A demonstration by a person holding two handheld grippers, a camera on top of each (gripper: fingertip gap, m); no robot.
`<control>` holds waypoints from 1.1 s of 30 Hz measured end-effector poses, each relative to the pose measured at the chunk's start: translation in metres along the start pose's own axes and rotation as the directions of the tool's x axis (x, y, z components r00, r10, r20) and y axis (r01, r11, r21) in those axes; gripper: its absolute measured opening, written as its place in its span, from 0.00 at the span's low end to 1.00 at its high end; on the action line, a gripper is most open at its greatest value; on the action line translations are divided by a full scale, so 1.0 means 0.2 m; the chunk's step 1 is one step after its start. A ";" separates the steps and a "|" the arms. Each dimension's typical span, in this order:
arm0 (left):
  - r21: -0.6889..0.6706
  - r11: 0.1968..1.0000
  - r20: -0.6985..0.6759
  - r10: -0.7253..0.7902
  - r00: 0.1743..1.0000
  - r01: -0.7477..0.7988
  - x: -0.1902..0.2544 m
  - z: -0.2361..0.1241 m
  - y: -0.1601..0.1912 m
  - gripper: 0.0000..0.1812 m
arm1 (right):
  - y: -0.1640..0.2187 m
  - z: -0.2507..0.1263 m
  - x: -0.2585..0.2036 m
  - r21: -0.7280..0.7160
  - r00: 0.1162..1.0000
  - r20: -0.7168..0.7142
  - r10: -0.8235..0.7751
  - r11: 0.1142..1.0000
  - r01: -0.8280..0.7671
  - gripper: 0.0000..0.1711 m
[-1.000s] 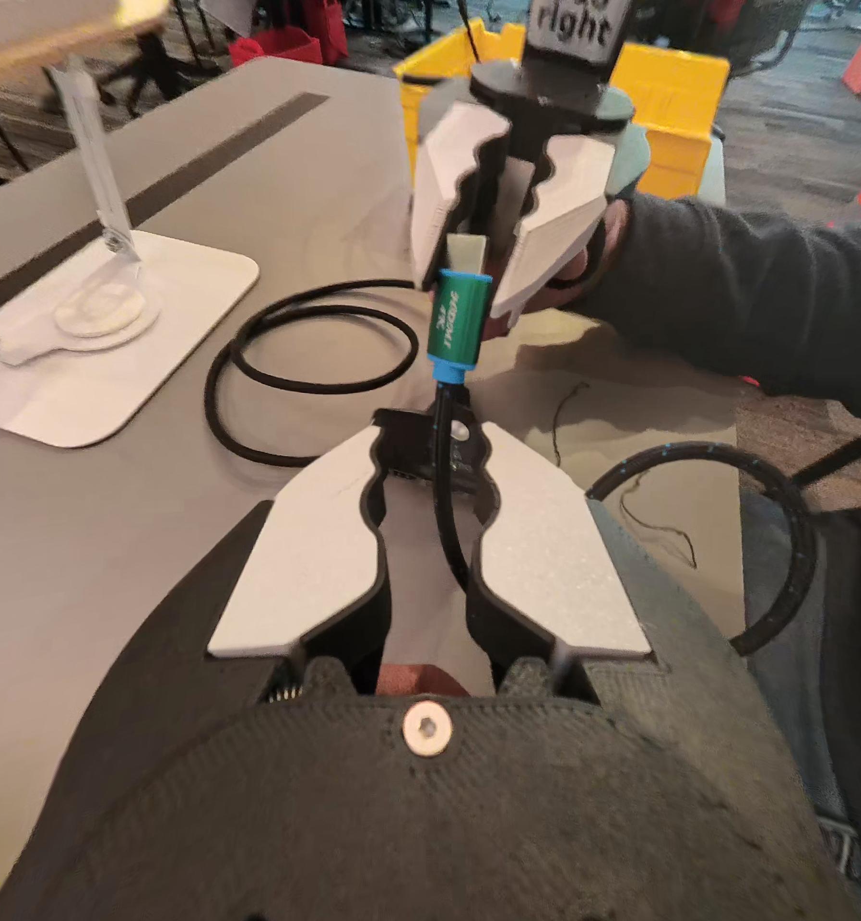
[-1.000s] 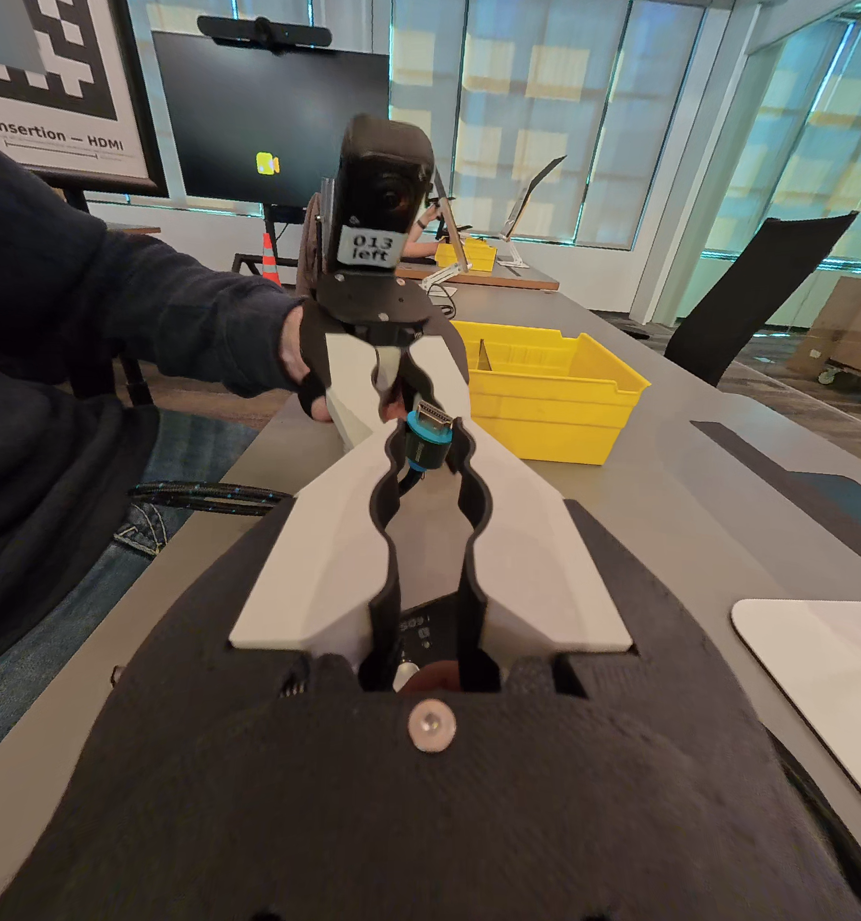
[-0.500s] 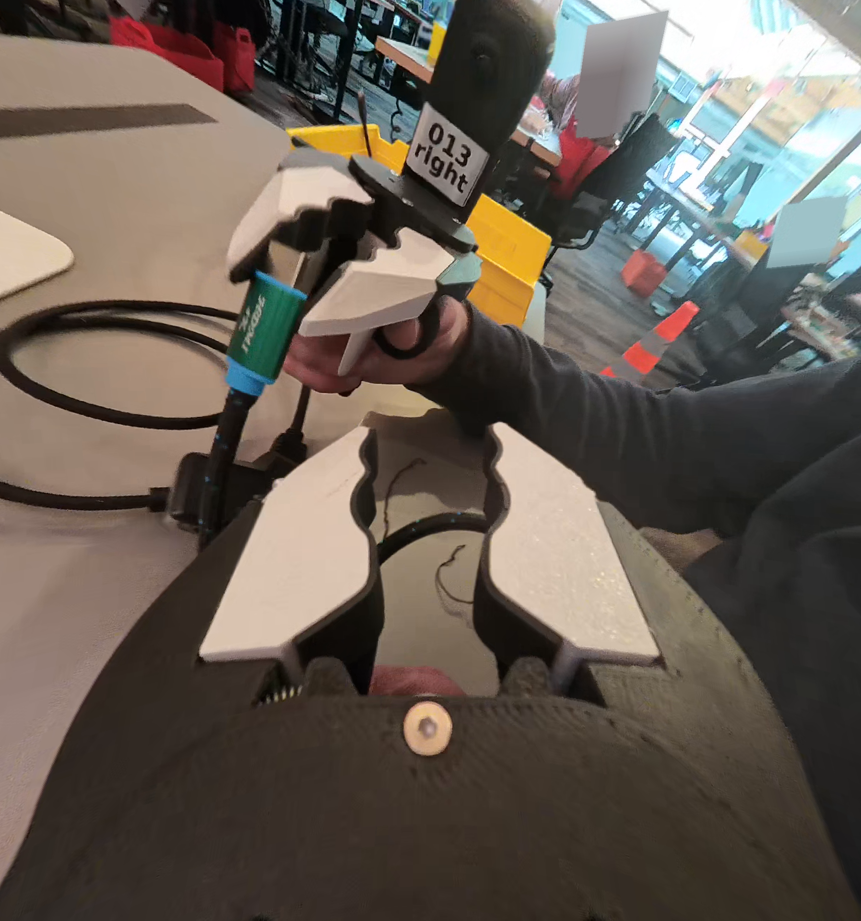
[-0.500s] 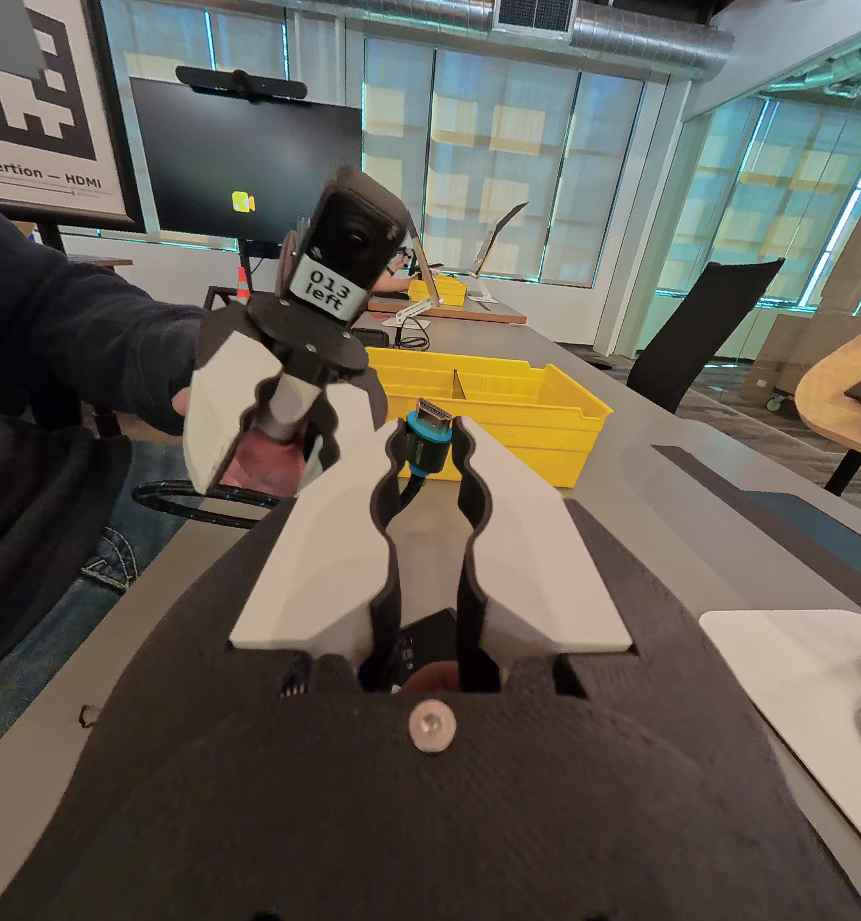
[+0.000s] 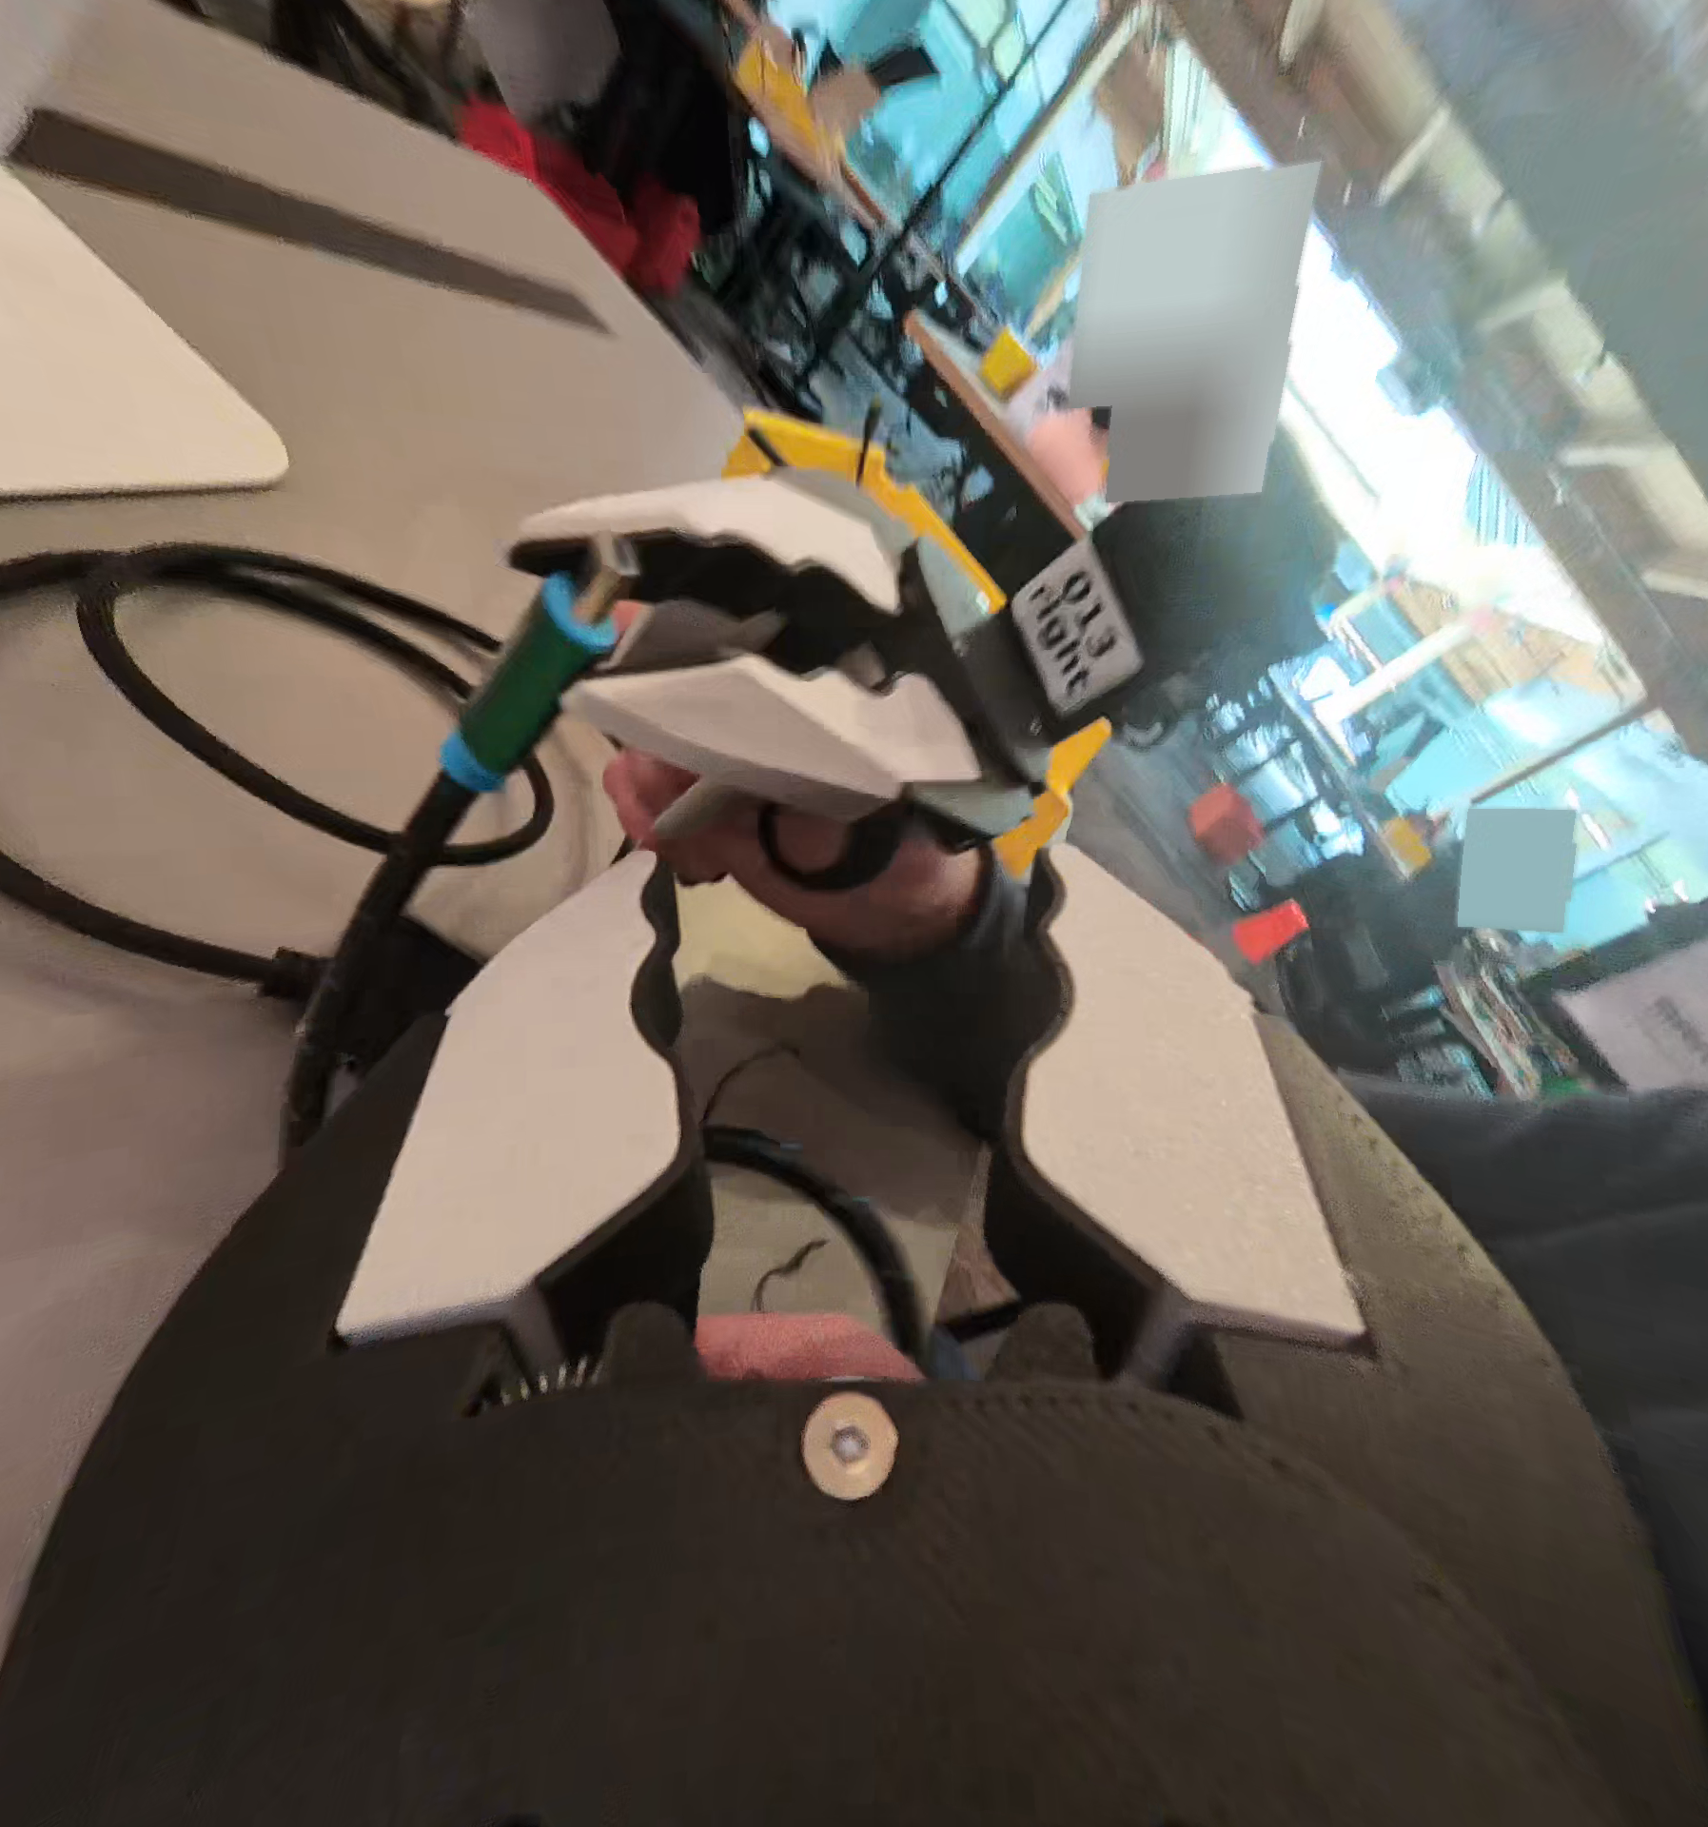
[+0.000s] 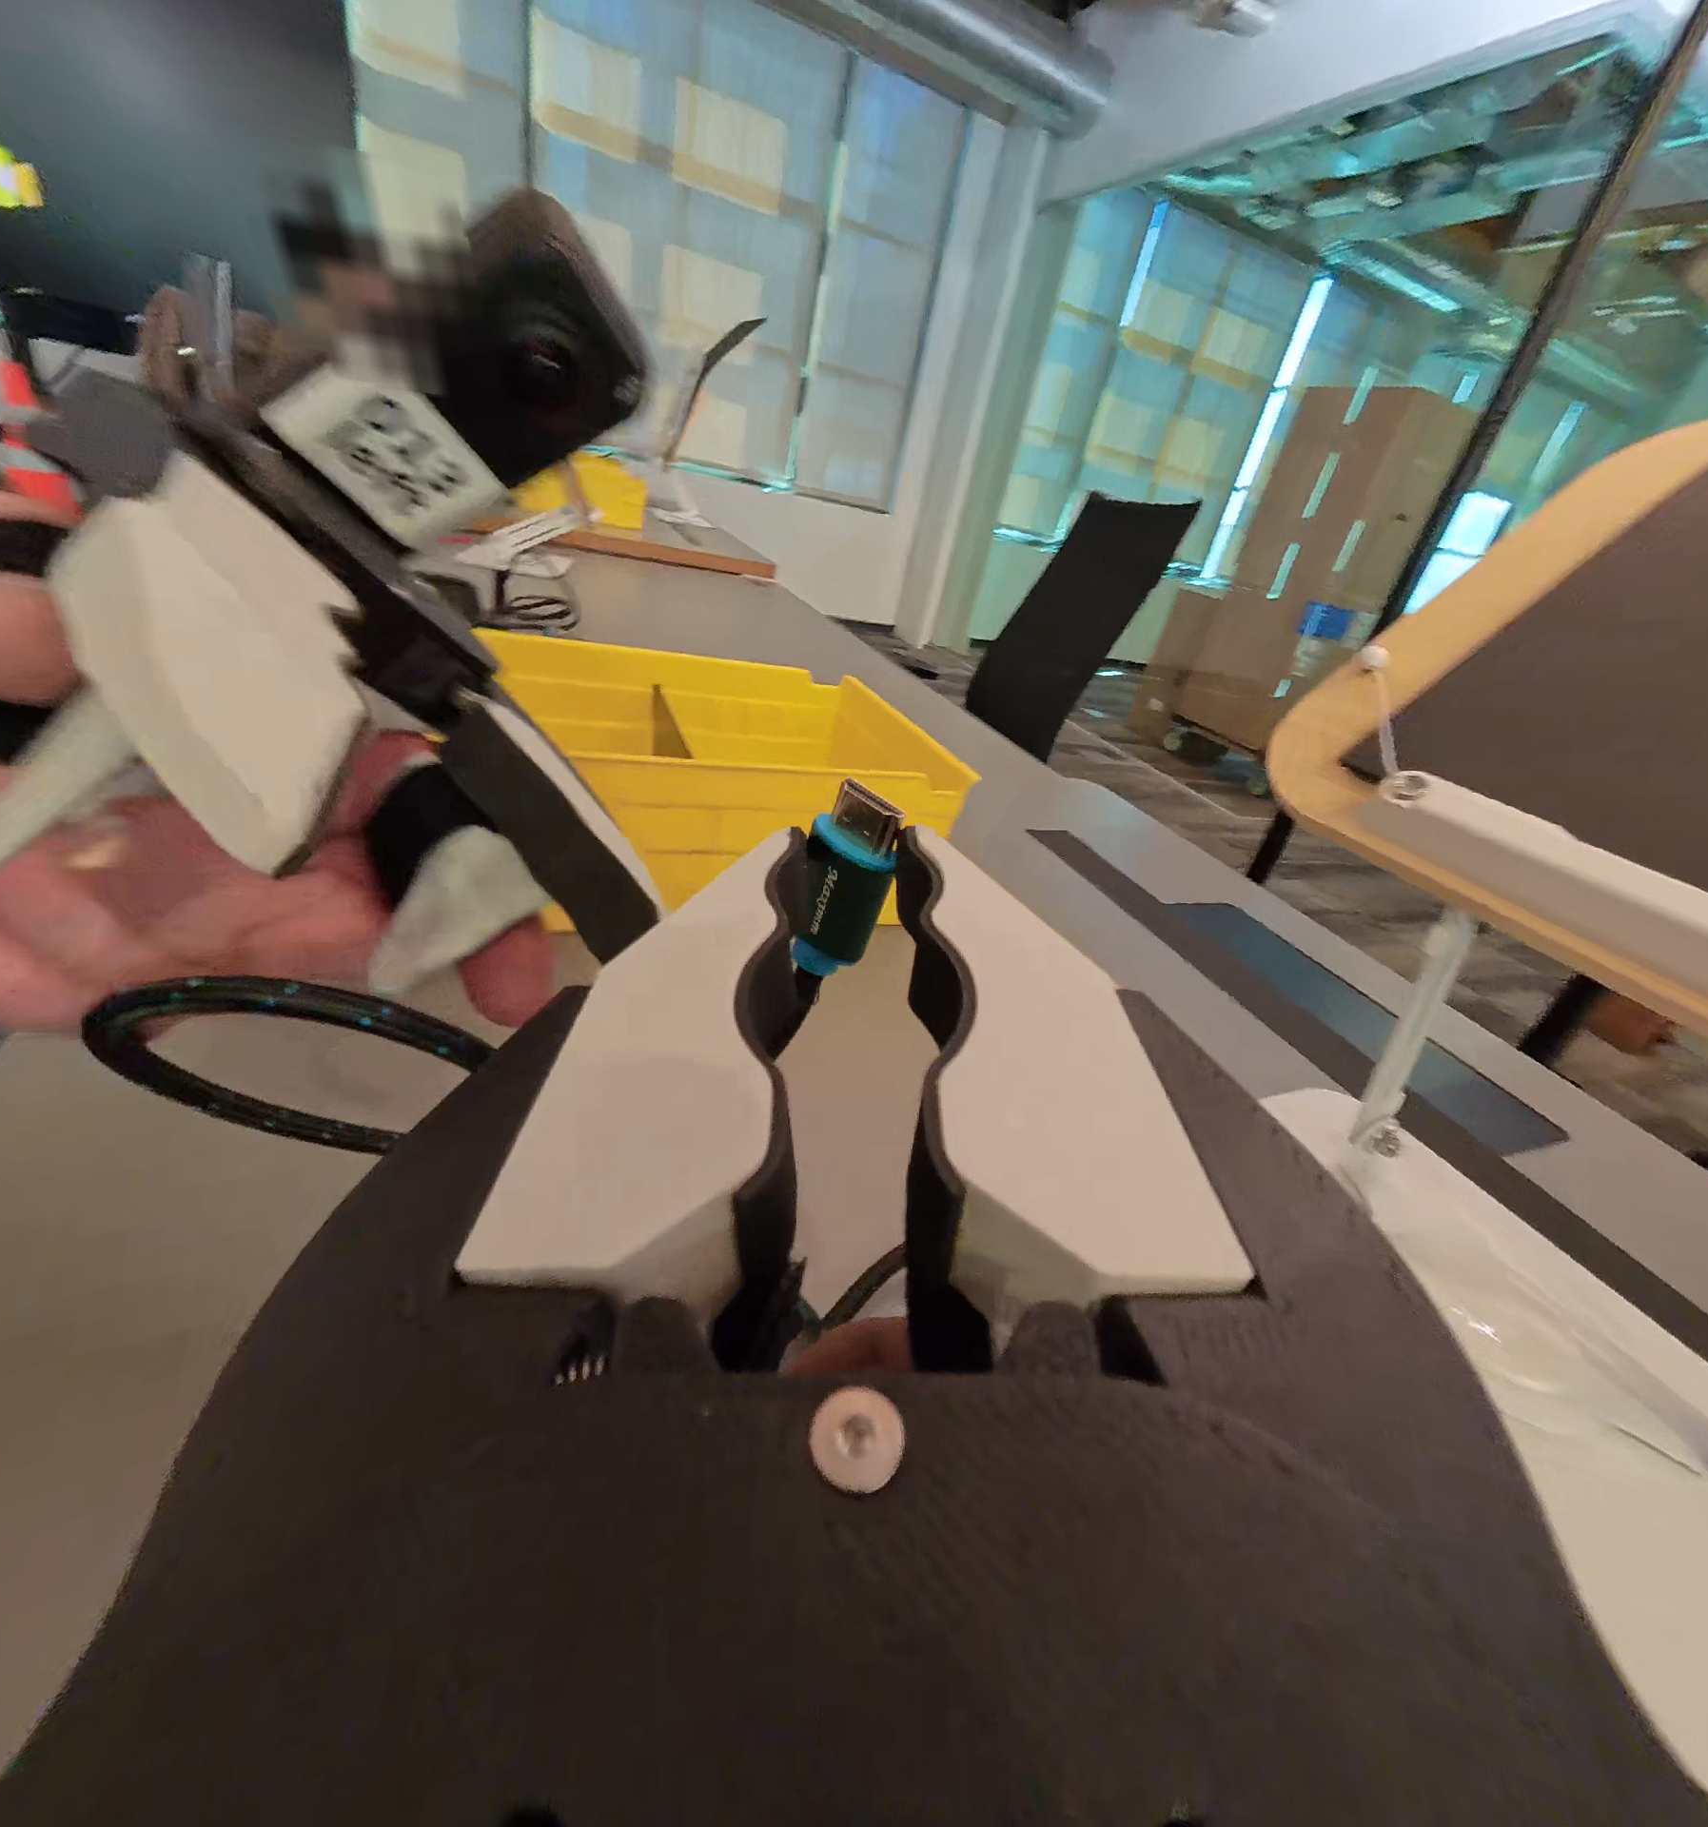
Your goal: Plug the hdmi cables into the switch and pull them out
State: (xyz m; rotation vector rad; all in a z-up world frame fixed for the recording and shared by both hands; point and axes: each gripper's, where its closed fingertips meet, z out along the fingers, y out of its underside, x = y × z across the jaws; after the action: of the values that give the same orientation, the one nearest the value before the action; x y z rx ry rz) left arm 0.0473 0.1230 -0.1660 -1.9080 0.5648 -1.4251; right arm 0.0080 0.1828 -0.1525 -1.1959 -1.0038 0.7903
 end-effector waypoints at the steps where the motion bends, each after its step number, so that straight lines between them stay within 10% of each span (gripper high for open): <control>1: 0.028 1.000 0.049 0.002 0.999 -0.004 0.01 -0.01 -0.02 0.37 | -0.01 0.00 0.03 0.006 0.999 -0.032 0.003 1.000 -0.003 0.09; 7: 0.154 0.987 0.040 0.042 0.998 -0.048 0.28 0.06 0.00 0.36 | -0.04 -0.03 0.05 0.028 0.999 -0.048 0.014 1.000 -0.013 0.07; 21: 0.498 0.811 -0.288 -0.181 0.940 0.309 -0.16 0.06 -0.10 0.43 | -0.12 -0.09 -0.04 0.145 0.978 0.152 0.144 0.975 -0.166 0.04; 33: 0.500 0.778 -0.500 -0.099 0.860 0.380 -0.08 -0.05 -0.20 0.33 | -0.18 -0.18 -0.20 0.173 0.867 0.453 0.209 0.933 -0.315 0.03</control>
State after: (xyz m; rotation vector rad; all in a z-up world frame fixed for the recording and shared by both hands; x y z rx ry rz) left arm 0.0309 0.1592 -0.1449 -1.1789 0.0328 -1.9602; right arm 0.0259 0.1255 -0.1277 -0.9746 -1.0688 1.4020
